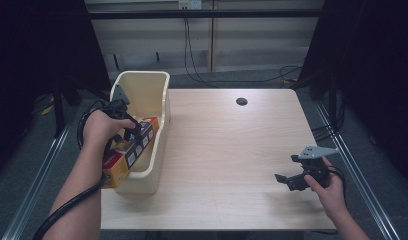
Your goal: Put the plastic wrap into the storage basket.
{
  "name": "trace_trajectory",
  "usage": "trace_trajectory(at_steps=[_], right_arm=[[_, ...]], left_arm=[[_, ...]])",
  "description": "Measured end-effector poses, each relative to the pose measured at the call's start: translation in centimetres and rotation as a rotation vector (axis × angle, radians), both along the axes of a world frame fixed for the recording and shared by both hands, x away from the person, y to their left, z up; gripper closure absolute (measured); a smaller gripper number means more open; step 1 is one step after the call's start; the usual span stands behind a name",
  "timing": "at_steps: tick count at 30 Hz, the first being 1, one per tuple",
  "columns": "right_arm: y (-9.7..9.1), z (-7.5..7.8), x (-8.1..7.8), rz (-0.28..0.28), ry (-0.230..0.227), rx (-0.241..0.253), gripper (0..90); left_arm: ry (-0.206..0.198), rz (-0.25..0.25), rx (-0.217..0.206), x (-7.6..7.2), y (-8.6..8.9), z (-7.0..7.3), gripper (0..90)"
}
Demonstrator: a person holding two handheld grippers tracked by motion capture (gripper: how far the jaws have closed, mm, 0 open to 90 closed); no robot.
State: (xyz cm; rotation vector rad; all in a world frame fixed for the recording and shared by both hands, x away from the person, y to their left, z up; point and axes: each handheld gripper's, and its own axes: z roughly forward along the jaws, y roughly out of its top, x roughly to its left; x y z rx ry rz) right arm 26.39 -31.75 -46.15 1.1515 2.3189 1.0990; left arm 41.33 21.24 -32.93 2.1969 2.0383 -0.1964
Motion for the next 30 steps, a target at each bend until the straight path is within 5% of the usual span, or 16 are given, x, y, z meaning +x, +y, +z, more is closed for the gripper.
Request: trace_trajectory(at_steps=[24, 28, 30], right_arm=[[0.1, 0.0, 0.0, 0.003, 0.002, -0.001, 1.8], [0.0, 0.0, 0.0, 0.003, 0.002, 0.000, 1.8], [0.0, 0.0, 0.0, 0.003, 0.003, 0.002, 1.8]], left_arm=[[-0.017, 0.019, 0.000, -0.1, 0.0, -0.7, 39.3], [-0.022, 0.025, -0.022, -0.1, 0.2, -0.4, 37.8], [-0.057, 0.050, -0.063, 0.0, 0.2, 0.3, 37.9]])
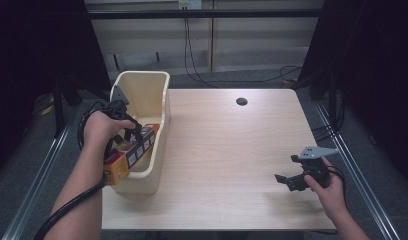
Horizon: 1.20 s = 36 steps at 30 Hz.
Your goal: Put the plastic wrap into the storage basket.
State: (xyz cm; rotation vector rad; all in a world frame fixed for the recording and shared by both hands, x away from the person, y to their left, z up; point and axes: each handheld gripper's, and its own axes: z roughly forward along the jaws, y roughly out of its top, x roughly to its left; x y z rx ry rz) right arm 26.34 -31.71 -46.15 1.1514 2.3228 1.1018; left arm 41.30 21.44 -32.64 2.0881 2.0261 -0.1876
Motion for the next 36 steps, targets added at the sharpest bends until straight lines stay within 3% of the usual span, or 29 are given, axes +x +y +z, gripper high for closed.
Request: trace_trajectory(at_steps=[2, 7, 9, 11, 12, 21, 36], right_arm=[[0.0, 0.0, 0.0, 0.003, 0.000, -0.001, 1.8], [0.0, 0.1, 0.0, -0.002, -0.005, -0.003, 1.8], [0.0, 0.1, 0.0, -0.001, -0.005, -0.003, 1.8], [0.0, 0.1, 0.0, 0.000, -0.005, -0.003, 1.8], [0.1, 0.1, 0.0, -0.001, -0.007, -0.002, 1.8], [-0.1, 0.3, -0.2, -0.004, -0.008, 0.000, 1.7], [0.0, 0.2, -0.2, -0.002, -0.011, -0.004, 1.8]], left_arm=[[-0.029, -0.016, 0.030, 0.0, -0.1, 1.1, 36.6], [-0.062, -0.021, 0.017, -0.1, -0.4, 2.0, 31.5], [-0.086, -0.032, -0.012, -0.2, -0.8, 2.5, 30.8], [-0.082, -0.039, -0.022, -0.2, -0.9, 2.6, 29.6], [-0.106, -0.056, -0.032, -0.3, -1.3, 2.8, 28.4], [-0.137, -0.105, -0.072, -0.4, -3.1, 3.0, 24.8], [-0.187, -0.255, -0.125, -1.2, -7.9, 4.1, 22.4]])
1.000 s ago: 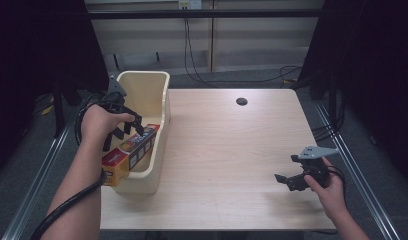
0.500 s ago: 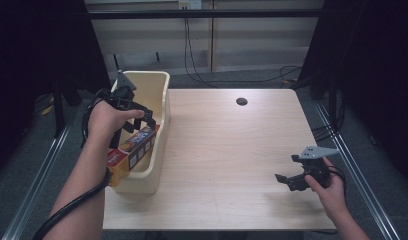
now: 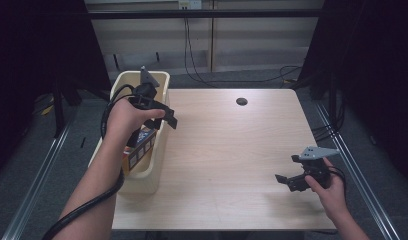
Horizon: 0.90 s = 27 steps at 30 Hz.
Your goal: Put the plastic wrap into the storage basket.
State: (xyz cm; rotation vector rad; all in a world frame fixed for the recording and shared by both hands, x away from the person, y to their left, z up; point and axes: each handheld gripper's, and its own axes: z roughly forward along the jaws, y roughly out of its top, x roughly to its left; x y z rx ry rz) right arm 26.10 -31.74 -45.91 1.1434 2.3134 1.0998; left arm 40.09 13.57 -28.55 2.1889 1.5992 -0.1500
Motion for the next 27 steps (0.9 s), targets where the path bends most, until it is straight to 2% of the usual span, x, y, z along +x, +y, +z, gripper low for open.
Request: trace_trajectory(at_steps=[9, 14, 18, 20, 21, 23, 27], right_arm=[[0.1, 0.0, 0.0, 0.004, 0.003, 0.002, 1.8], [0.1, 0.0, 0.0, 0.005, 0.004, 0.000, 1.8], [0.1, -0.1, 0.0, 0.006, 0.007, 0.004, 1.8], [0.1, -0.1, 0.0, 0.007, 0.005, 0.001, 1.8], [0.1, -0.1, -0.1, 0.005, 0.006, -0.001, 1.8], [0.1, -0.1, -0.1, 0.005, 0.006, -0.002, 1.8], [0.2, -0.1, -0.1, 0.008, 0.009, -0.006, 1.8]], left_arm=[[-0.015, -0.065, -0.038, -0.5, -2.6, -0.7, 22.1], [-0.019, -0.106, -0.041, -0.8, -4.1, -1.7, 21.7], [-0.020, -0.123, -0.065, -1.0, -5.0, -2.4, 21.5], [-0.019, -0.142, -0.064, -1.1, -5.2, -2.7, 21.4], [-0.018, -0.136, -0.081, -1.2, -5.4, -2.9, 21.4], [-0.025, -0.153, -0.075, -1.3, -5.7, -3.4, 21.3], [-0.033, -0.174, -0.099, -1.7, -6.7, -4.6, 20.3]])
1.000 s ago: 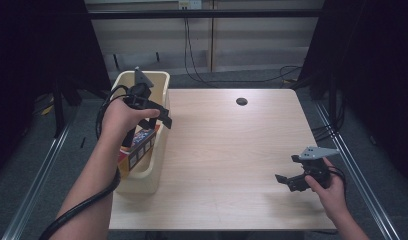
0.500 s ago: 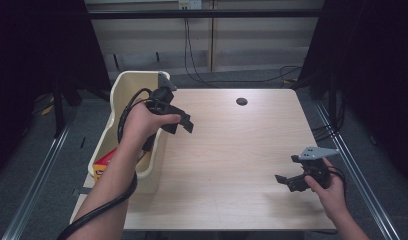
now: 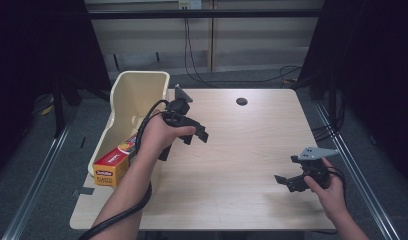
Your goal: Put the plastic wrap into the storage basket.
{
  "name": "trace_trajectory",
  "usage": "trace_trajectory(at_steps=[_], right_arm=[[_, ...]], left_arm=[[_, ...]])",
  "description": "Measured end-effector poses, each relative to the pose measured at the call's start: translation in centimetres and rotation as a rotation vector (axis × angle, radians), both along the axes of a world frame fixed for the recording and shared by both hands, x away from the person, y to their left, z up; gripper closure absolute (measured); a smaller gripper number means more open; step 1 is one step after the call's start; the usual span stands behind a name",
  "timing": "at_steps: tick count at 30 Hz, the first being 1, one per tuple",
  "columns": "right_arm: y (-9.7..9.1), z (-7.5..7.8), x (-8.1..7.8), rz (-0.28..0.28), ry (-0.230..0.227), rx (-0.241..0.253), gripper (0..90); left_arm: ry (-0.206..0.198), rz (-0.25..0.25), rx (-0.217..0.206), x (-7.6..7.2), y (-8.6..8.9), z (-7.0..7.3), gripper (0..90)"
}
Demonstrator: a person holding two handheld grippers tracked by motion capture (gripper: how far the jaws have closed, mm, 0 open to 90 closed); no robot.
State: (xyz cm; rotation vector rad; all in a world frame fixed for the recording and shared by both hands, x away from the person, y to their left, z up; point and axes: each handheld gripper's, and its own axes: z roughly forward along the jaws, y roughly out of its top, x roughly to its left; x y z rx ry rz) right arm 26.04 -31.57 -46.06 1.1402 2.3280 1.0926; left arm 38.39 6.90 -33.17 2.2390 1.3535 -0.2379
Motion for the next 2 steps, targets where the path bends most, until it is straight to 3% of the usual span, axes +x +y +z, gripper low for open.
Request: trace_trajectory(at_steps=[2], right_arm=[[0.01, -0.02, -0.01, -0.001, -0.001, -0.001, 1.8]], left_arm=[[-0.001, -0.004, -0.004, -0.04, -0.15, -0.20, 19.7]])
